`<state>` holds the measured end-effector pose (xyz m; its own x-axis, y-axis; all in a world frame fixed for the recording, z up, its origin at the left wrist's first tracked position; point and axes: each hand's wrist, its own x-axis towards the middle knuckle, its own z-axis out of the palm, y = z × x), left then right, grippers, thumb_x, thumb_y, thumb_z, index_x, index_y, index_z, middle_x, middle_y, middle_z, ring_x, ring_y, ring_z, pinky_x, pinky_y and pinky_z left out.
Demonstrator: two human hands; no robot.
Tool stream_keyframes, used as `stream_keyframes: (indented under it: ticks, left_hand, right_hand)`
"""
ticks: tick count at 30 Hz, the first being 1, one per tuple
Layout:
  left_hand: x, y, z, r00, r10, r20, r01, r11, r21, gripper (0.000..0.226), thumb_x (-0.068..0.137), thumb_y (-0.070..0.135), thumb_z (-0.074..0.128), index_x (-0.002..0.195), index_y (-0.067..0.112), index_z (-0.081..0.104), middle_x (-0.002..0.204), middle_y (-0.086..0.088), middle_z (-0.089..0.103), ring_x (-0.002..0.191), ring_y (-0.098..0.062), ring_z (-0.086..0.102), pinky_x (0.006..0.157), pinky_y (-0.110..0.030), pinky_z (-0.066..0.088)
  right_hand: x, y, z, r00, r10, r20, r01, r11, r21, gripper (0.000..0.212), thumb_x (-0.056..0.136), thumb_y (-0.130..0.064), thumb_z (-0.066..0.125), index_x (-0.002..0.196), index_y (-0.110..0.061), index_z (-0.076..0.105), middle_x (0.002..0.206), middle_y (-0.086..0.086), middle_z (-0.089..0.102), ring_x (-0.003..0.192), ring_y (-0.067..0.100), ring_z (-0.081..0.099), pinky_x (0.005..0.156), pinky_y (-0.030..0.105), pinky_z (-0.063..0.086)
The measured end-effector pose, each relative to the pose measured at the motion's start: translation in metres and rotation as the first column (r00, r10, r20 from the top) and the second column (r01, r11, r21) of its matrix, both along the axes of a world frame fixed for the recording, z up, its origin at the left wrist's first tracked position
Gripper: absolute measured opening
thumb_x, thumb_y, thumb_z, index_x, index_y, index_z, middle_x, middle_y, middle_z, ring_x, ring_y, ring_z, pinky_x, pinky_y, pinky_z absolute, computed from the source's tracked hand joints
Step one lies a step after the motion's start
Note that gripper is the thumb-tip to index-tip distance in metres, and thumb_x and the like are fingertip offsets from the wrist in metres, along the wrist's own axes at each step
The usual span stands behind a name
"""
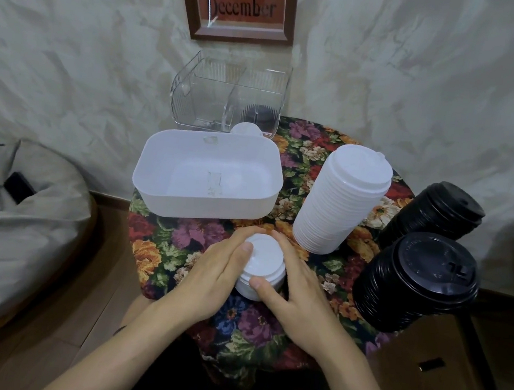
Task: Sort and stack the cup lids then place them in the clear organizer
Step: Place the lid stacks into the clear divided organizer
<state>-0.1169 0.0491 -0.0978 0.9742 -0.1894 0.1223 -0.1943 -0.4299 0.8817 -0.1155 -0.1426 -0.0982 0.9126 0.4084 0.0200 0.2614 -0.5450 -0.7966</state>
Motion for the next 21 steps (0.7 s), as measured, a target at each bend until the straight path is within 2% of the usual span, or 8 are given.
stream_keyframes:
  ticks: [4, 8, 10, 14, 16, 21]
  left_hand:
    - [0.001, 0.001, 0.004, 0.999, -0.003, -0.032, 0.003, 1.0, -0.01, 0.041, 0.109, 0.05, 0.031, 0.141, 0.036, 0.053, 0.133, 0.022, 0.062, 0.126, -0.004, 0.058, 0.106, -0.032, 0.046]
    - [0.004, 0.006, 0.007, 0.999, 0.017, -0.029, -0.017, 1.0, 0.006, 0.047, 0.105, 0.06, 0.037, 0.143, 0.038, 0.055, 0.139, 0.024, 0.06, 0.131, -0.001, 0.055, 0.112, -0.04, 0.045]
    - [0.002, 0.008, 0.007, 0.999, 0.012, -0.032, -0.012, 1.0, 0.005, 0.05, 0.104, 0.063, 0.038, 0.147, 0.04, 0.052, 0.143, 0.027, 0.057, 0.135, 0.002, 0.051, 0.115, -0.038, 0.043]
    - [-0.002, 0.011, 0.008, 0.999, -0.012, -0.049, 0.011, 1.0, -0.026, 0.045, 0.104, 0.06, 0.04, 0.147, 0.049, 0.047, 0.146, 0.033, 0.052, 0.138, 0.007, 0.046, 0.117, -0.031, 0.038]
    - [-0.003, 0.014, 0.006, 0.998, -0.016, -0.058, 0.014, 0.999, -0.04, 0.05, 0.104, 0.062, 0.041, 0.151, 0.045, 0.046, 0.148, 0.032, 0.051, 0.14, 0.008, 0.044, 0.119, -0.031, 0.037]
    - [-0.004, 0.019, 0.008, 0.999, -0.008, -0.049, 0.007, 1.0, -0.022, 0.057, 0.1, 0.066, 0.045, 0.152, 0.042, 0.047, 0.148, 0.03, 0.052, 0.139, 0.007, 0.046, 0.118, -0.035, 0.04]
  right_hand:
    - [0.0, -0.001, -0.001, 1.0, -0.002, -0.009, 0.002, 1.0, 0.02, 0.077, 0.092, -0.074, 0.049, 0.157, -0.056, 0.012, 0.159, -0.041, 0.019, 0.15, -0.009, 0.021, 0.125, 0.043, 0.026]
    - [-0.001, -0.002, 0.002, 1.0, 0.005, -0.012, -0.004, 0.999, 0.052, 0.069, 0.096, -0.067, 0.056, 0.152, -0.065, 0.015, 0.15, -0.05, 0.024, 0.145, -0.014, 0.026, 0.123, 0.041, 0.03]
    - [-0.001, -0.001, 0.002, 1.0, 0.002, -0.015, -0.001, 0.998, 0.066, 0.067, 0.097, -0.062, 0.059, 0.148, -0.07, 0.016, 0.148, -0.051, 0.026, 0.144, -0.015, 0.028, 0.123, 0.038, 0.031]
    - [-0.001, -0.001, 0.0, 0.999, -0.031, -0.034, 0.034, 0.996, 0.08, 0.075, 0.093, -0.07, 0.058, 0.156, -0.06, 0.018, 0.157, -0.042, 0.026, 0.148, -0.007, 0.028, 0.122, 0.044, 0.033]
    - [-0.001, -0.002, 0.0, 0.998, -0.042, -0.052, 0.047, 0.994, 0.102, 0.078, 0.09, -0.075, 0.058, 0.156, -0.058, 0.019, 0.157, -0.041, 0.027, 0.148, -0.006, 0.029, 0.122, 0.044, 0.035]
    - [-0.001, -0.002, 0.002, 0.995, -0.061, -0.073, 0.07, 0.99, 0.126, 0.082, 0.086, -0.072, 0.068, 0.155, -0.057, 0.026, 0.154, -0.04, 0.034, 0.143, -0.012, 0.033, 0.118, 0.031, 0.038]
